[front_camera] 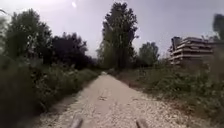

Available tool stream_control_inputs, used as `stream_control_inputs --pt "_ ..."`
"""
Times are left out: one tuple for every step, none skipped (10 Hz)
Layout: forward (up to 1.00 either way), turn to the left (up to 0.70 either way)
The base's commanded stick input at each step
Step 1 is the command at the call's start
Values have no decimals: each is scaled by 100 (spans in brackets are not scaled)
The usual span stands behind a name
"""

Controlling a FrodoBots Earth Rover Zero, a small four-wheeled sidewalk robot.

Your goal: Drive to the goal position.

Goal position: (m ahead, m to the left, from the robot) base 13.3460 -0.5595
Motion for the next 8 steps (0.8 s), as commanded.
stream_control_inputs --pt "85 0" --pt "85 0" --pt "85 0" --pt "85 0" --pt "85 0" --pt "85 0" --pt "85 0" --pt "85 0"
